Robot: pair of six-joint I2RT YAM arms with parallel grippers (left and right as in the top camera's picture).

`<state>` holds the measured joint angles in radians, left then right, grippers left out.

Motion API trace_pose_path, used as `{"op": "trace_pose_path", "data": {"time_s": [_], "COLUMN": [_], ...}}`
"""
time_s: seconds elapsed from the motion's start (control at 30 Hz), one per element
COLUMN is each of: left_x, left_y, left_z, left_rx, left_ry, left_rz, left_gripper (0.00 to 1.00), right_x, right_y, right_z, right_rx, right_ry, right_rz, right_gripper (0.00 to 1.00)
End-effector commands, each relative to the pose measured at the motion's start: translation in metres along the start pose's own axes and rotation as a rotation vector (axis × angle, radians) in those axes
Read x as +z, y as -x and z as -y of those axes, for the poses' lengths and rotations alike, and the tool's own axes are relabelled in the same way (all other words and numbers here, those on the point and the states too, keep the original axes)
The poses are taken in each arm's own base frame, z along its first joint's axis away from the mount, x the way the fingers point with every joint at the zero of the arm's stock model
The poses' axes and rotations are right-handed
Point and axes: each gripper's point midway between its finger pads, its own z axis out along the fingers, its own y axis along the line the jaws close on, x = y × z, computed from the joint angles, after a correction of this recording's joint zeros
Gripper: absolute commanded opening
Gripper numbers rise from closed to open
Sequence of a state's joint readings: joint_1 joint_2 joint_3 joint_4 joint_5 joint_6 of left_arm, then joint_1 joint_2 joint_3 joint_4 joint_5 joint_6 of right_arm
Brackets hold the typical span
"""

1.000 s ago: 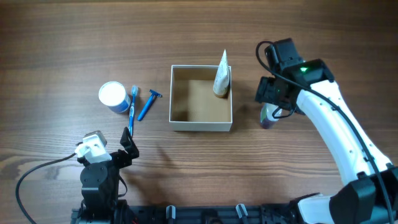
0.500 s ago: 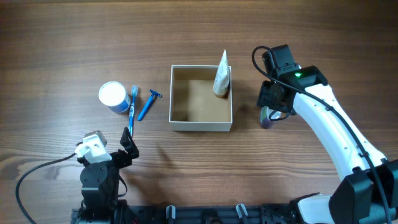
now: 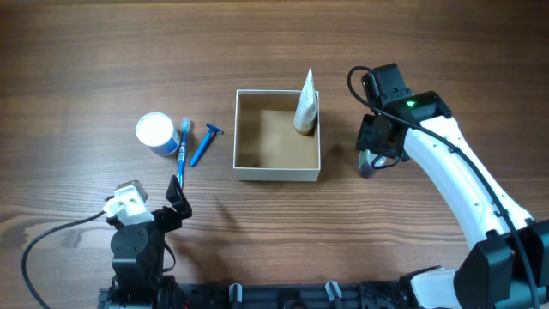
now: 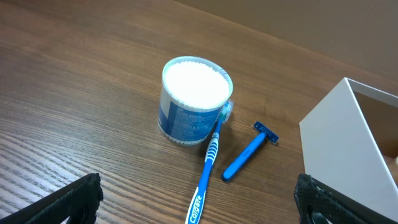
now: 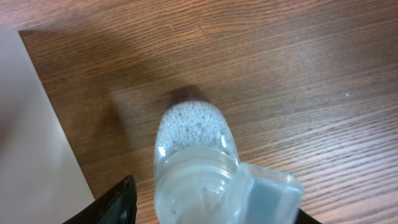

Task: Pack container
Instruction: 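Move the right gripper to the blue soap bottle and grasp it, then lift the soap bottle and lower it into the box's right side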

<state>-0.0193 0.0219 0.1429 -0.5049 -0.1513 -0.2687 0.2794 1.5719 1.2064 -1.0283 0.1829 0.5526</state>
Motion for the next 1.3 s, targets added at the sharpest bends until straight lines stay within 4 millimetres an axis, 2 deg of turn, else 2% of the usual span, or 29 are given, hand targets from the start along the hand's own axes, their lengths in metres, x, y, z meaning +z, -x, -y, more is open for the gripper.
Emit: {"op": "trace_pose_path", "data": {"time_s": [0.0, 0.1, 0.2, 0.3, 0.37, 0.43, 0.47, 0.5, 0.6, 0.7, 0.77, 0.83, 1.03, 1.13, 1.27], "left_x": [0.0, 0.0, 0.0, 0.0, 0.0, 0.0, 0.0, 0.0, 0.0, 0.0, 0.0, 0.0, 0.0, 0.0, 0.0], "left_y": [0.0, 0.001, 0.001, 0.001, 0.001, 0.001, 0.001, 0.001, 0.001, 0.001, 0.001, 0.001, 0.001, 0.001, 0.001], "left_z": [0.0, 0.0, 0.0, 0.0, 0.0, 0.0, 0.0, 0.0, 0.0, 0.0, 0.0, 0.0, 0.0, 0.0, 0.0], "left_rx": [-0.003, -0.003, -0.003, -0.003, -0.003, -0.003, -0.003, -0.003, -0.003, -0.003, -0.003, -0.003, -0.003, -0.003, -0.003], "left_ry": [-0.004, -0.004, -0.004, -0.004, -0.004, -0.004, -0.004, -0.004, -0.004, -0.004, -0.004, -0.004, -0.004, -0.004, -0.004], "left_rz": [0.005, 0.005, 0.005, 0.005, 0.005, 0.005, 0.005, 0.005, 0.005, 0.005, 0.005, 0.005, 0.005, 0.005, 0.005], "left_gripper": [1.0, 1.0, 1.0, 1.0, 1.0, 1.0, 1.0, 1.0, 1.0, 1.0, 1.0, 1.0, 1.0, 1.0, 1.0], "right_x": [0.008, 0.006, -0.005, -0.03, -0.056, -0.091, -0.127, -0.153, -0.201, -0.23, -0.234, -0.229, -0.185, -0.158, -0.14], "right_y": [-0.006, -0.004, 0.001, 0.014, 0.025, 0.035, 0.038, 0.036, 0.024, 0.008, -0.004, -0.014, -0.033, -0.029, -0.016], "right_z": [0.001, 0.001, 0.001, -0.002, -0.004, -0.007, -0.01, -0.014, -0.026, -0.044, -0.057, -0.074, -0.125, -0.142, -0.162], "right_rx": [0.003, 0.003, 0.006, -0.011, -0.035, -0.065, -0.091, -0.113, -0.153, -0.212, -0.227, -0.257, -0.292, -0.308, -0.308], "right_ry": [-0.009, -0.009, 0.005, 0.045, 0.081, 0.13, 0.185, 0.232, 0.343, 0.441, 0.476, 0.494, 0.462, 0.408, 0.399], "right_rz": [-0.025, -0.013, 0.013, 0.08, 0.145, 0.22, 0.288, 0.329, 0.392, 0.43, 0.412, 0.373, 0.203, 0.173, 0.189], "right_gripper": [0.5, 0.35, 0.29, 0.26, 0.26, 0.26, 0.25, 0.25, 0.25, 0.25, 0.25, 0.25, 0.25, 0.23, 0.23]}}
